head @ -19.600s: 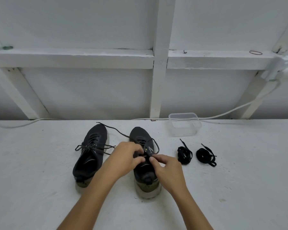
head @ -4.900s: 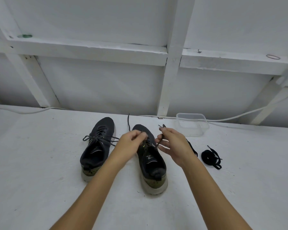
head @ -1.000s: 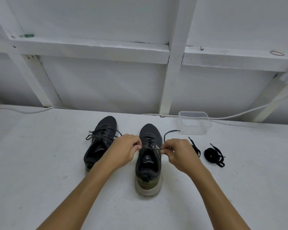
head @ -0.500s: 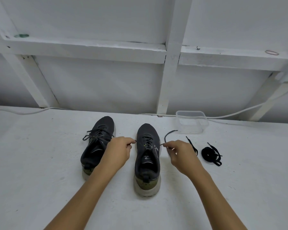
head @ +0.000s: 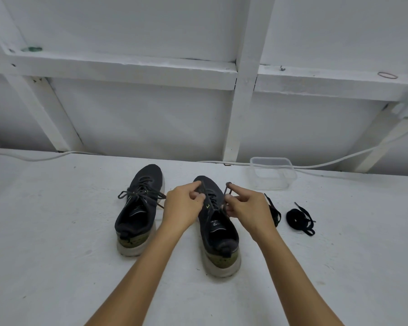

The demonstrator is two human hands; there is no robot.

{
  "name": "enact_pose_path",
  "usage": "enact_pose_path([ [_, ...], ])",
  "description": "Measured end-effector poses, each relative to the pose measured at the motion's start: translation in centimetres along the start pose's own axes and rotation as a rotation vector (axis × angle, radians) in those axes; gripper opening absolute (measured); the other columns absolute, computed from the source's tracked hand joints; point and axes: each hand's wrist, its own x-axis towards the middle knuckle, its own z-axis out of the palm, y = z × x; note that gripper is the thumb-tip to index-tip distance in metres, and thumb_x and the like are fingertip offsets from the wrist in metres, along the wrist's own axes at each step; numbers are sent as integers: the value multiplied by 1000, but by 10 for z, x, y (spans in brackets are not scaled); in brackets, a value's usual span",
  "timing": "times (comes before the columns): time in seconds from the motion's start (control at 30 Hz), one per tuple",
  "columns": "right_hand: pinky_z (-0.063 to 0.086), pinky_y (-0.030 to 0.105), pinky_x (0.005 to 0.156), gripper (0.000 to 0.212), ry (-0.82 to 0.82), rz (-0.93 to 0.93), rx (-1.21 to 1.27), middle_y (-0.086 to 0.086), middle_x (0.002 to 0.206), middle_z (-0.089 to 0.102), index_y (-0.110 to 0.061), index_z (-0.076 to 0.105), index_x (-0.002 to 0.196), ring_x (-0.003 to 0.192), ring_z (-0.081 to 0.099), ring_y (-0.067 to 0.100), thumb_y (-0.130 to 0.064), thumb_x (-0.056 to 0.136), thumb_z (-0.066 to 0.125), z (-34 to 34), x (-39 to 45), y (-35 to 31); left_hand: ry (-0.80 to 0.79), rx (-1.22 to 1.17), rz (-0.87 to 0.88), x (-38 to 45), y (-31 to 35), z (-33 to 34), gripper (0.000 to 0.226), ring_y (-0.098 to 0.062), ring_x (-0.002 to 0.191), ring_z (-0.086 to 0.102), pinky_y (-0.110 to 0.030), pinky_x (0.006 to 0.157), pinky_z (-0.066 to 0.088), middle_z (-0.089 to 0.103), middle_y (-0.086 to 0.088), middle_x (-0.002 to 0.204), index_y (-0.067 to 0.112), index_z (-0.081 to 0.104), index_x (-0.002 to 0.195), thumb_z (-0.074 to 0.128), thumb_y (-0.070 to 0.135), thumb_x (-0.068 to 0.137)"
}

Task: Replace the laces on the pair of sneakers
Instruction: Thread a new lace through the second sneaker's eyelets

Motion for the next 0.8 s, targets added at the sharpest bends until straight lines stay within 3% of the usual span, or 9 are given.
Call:
enact_pose_path([
  [0.13,62,35,85,42,-80,31,89,-4,89,79,-32,66,127,85,77,14,-23,88,76,-4,0,-6,-33,-64,16,-1,2,8,23,1,82,65,-17,69,43,74,18,80,30,73,106,75,32,83],
  [0.23,63,30,77,39,-104,-6,50,-6,89,79,-41,65,115,84,76,15,-21,85,80,-4,-1,-10,-30,-109,49,-1,1,13,23,9,76,67,-10,66,46,74,21,79,26,72,104,75,19,82],
  [0.37,62,30,68,30,-84,39,92,4,85,78,-21,60,111,80,76,22,-15,87,79,-4,0,-11,-2,-195,79,-3,0,17,37,7,75,68,-8,73,52,73,16,85,29,64,115,73,8,86],
  [0.5,58,22,65,38,-62,157,213,5,88,79,-13,56,113,82,77,16,-14,85,81,-3,-3,-4,8,-226,107,-3,-2,15,41,7,74,68,-4,68,48,73,18,82,42,56,98,74,7,86],
  [0.6,57,21,68,37,-71,232,320,6,93,79,-7,63,112,85,77,16,-15,83,83,0,-4,-1,22,-200,119,-3,-4,12,37,8,77,68,-5,68,49,73,19,82,39,51,94,76,12,86],
  [0.73,56,21,68,26,-102,327,420,8,97,79,-9,73,110,85,75,15,-13,85,81,3,-6,0,5,-132,188,-4,-9,11,17,11,83,66,-2,74,46,72,19,84,23,70,100,74,11,88],
  [0.8,56,20,67,19,-94,342,438,8,96,79,-11,76,105,83,74,14,-11,86,80,5,-8,0,-11,-126,233,-5,-12,10,18,11,86,66,-4,80,47,73,18,88,21,78,101,72,8,89],
])
